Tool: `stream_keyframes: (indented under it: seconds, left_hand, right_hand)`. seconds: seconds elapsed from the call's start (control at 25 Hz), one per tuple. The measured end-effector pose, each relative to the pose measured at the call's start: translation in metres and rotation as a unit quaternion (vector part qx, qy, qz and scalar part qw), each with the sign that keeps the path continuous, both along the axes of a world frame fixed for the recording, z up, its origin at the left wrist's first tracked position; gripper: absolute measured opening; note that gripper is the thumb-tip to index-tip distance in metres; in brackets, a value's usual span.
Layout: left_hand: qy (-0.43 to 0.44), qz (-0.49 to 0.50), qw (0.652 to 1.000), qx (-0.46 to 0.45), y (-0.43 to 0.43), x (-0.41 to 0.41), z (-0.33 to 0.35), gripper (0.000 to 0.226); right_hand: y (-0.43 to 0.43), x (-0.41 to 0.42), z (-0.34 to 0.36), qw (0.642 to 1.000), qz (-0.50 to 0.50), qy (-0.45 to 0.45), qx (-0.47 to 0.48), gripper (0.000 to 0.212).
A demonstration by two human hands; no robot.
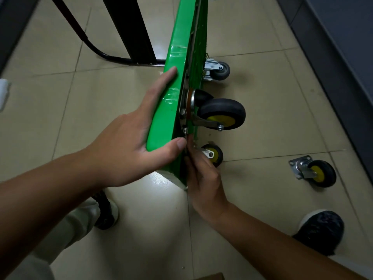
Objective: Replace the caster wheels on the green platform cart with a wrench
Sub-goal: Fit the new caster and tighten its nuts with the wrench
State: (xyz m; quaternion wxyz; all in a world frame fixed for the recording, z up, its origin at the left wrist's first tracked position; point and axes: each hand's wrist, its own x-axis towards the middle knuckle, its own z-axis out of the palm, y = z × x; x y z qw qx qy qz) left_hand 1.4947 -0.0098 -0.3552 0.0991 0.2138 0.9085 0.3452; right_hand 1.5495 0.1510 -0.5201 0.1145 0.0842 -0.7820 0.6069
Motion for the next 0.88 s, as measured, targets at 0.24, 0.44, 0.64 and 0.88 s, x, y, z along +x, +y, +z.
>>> stream_keyframes:
  seconds: [0.24,0.44,0.64,0.88]
  left_hand:
    - [-0.004,0.004,1.000,-0.014,-0.001,0.000,0.002,0.095]
    - [0.005,-0.005,1.000,-0.031,0.000,0.000,0.004,0.097]
    - [-0.002,-0.021,0.999,-0.045,0.000,-0.003,0.007,0.100]
    - [0.002,-0.025,0.998,-0.052,-0.005,-0.004,0.006,0.098]
  right_hand:
    - [0.005,0.002,0.046,0.984,0.024,-0.177,-0.016,0.041]
    - [0.010,-0.006,0.092,0.976,-0.022,-0.217,0.026,0.027]
    - [0.008,-0.022,0.143,0.905,-0.047,-0.415,-0.082,0.024]
    - [0.027,0.023,0.082,0.915,-0.037,-0.400,-0.047,0.025]
